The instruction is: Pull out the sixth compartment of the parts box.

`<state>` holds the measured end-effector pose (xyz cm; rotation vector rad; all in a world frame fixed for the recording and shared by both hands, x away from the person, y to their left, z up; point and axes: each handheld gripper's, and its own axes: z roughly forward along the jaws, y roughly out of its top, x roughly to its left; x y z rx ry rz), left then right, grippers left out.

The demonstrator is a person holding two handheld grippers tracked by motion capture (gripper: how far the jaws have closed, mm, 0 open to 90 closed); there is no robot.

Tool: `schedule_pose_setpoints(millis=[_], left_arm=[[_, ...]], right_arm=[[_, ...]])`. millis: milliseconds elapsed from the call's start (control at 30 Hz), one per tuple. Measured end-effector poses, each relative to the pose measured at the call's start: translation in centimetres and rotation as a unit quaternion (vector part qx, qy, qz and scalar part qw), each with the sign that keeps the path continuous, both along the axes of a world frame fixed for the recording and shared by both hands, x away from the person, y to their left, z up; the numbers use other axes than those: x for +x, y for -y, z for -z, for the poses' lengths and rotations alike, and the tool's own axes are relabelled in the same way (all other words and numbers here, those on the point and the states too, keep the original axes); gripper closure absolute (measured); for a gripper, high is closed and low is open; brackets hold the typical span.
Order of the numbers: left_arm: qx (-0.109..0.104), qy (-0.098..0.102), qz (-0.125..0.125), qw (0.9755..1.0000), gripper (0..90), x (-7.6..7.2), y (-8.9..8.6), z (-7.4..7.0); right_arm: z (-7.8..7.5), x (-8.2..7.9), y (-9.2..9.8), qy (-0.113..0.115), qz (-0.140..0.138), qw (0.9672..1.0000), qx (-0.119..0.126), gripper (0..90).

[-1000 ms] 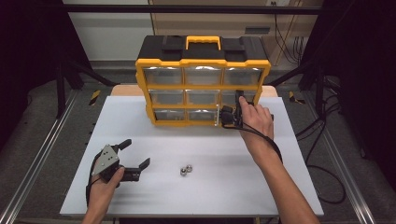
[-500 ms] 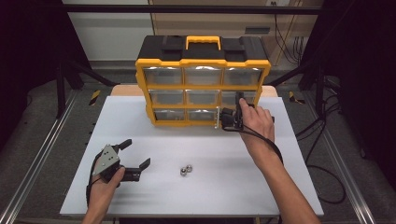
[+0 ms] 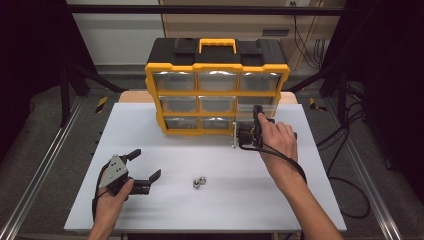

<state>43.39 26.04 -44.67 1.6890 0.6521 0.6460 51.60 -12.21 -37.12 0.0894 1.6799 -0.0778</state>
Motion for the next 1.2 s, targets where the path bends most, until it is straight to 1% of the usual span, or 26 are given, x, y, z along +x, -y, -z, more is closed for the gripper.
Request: schedule_pose_setpoints(millis=[33,67,100,133,200,233,267,300,333,367,433,533,567,600,633,667,700,767,800,867,900,967,1033,1067,1167,1200], left_arm=[[0.000,0.000,0.000,1.0000,1.1,0.0,0.0,0.0],[0.000,0.001,0.001,1.0000,1.2,0.0,0.0,0.0],[0.000,0.001,0.001,1.0000,1.1,0.0,0.0,0.0],[0.000,0.001,0.001,1.0000,1.1,0.0,0.0,0.0],[-0.001,0.000,0.000,1.0000,1.1,0.0,0.0,0.0],[0.000,0.000,0.000,1.0000,1.1,0.0,0.0,0.0],[0.000,0.000,0.000,1.0000,1.1,0.0,0.0,0.0],[0.000,0.000,0.000,1.0000,1.2,0.0,0.0,0.0],[0.000,0.000,0.000,1.0000,1.2,0.0,0.0,0.0],[0.000,0.000,0.000,1.0000,1.1,0.0,0.0,0.0],[0.000,0.000,0.000,1.0000,1.1,0.0,0.0,0.0],[0.000,0.000,0.000,1.0000,1.1,0.0,0.0,0.0],[0.000,0.000,0.000,1.0000,1.1,0.0,0.0,0.0],[0.000,0.000,0.000,1.0000,1.1,0.0,0.0,0.0],[0.000,0.000,0.000,1.0000,1.1,0.0,0.0,0.0],[0.000,0.000,0.000,1.0000,1.2,0.0,0.0,0.0],[-0.001,0.000,0.000,1.0000,1.1,0.0,0.0,0.0],[-0.001,0.000,0.000,1.0000,1.2,0.0,0.0,0.0],[-0.001,0.000,0.000,1.0000,1.1,0.0,0.0,0.0],[-0.001,0.000,0.000,1.0000,1.1,0.0,0.0,0.0],[-0.001,0.000,0.000,1.0000,1.1,0.0,0.0,0.0],[-0.001,0.000,0.000,1.0000,1.1,0.0,0.0,0.0],[-0.001,0.000,0.000,1.0000,1.2,0.0,0.0,0.0],[-0.001,0.000,0.000,1.0000,1.1,0.0,0.0,0.0],[0.000,0.000,0.000,1.0000,1.1,0.0,0.0,0.0],[0.000,0.000,0.000,1.0000,1.1,0.0,0.0,0.0]], right_arm=[[0.0,-0.2,0.0,-0.001,0.002,1.0000,0.001,78.6],[-0.2,-0.3,0.0,0.001,-0.006,1.0000,-0.006,78.7],[-0.1,-0.5,0.1,-0.001,0.000,1.0000,0.002,78.6],[-0.2,-0.6,0.1,0.000,-0.006,1.0000,-0.005,78.6],[-0.1,-0.9,0.1,0.001,-0.004,1.0000,-0.001,78.6],[-0.1,-1.0,0.1,0.002,-0.009,0.9999,-0.005,78.6],[0.0,-1.2,0.2,0.001,-0.006,1.0000,-0.001,78.7],[-0.1,-1.3,0.1,0.001,-0.008,1.0000,-0.005,78.7],[0.0,-1.4,0.2,0.002,-0.007,1.0000,0.001,78.6],[0.0,-1.5,0.1,0.002,-0.009,0.9999,-0.004,78.6],[0.0,-1.9,0.1,0.000,-0.004,1.0000,-0.001,78.6],[-0.1,-2.1,0.2,0.003,-0.012,0.9999,-0.005,78.6],[0.0,-2.3,0.2,0.002,-0.007,1.0000,0.003,78.7],[-0.1,-2.3,0.2,0.002,-0.011,0.9999,-0.005,78.6],[0.0,-2.4,0.2,0.001,-0.008,1.0000,-0.001,78.6],[-0.1,-2.4,0.3,0.004,-0.013,0.9999,-0.005,78.7],[-0.1,-2.6,0.2,0.000,-0.006,1.0000,-0.001,78.6],[-0.1,-2.7,0.2,0.005,-0.015,0.9999,-0.001,78.7],[-0.1,-2.9,0.2,0.002,-0.009,1.0000,-0.002,78.7],[0.0,-2.9,0.2,0.005,-0.015,0.9999,-0.001,78.6],[0.1,-3.1,0.2,0.002,-0.008,0.9999,0.007,78.6],[-0.1,-3.2,0.2,0.003,-0.013,0.9999,-0.002,78.7],[-0.1,-3.4,0.2,0.004,-0.015,0.9999,-0.002,78.6],[0.0,-3.5,0.2,0.003,-0.012,0.9999,0.003,78.6],[0.0,-3.7,0.2,0.003,-0.016,0.9999,-0.002,78.6],[0.0,-3.8,0.2,0.001,-0.011,0.9999,0.002,78.6]])
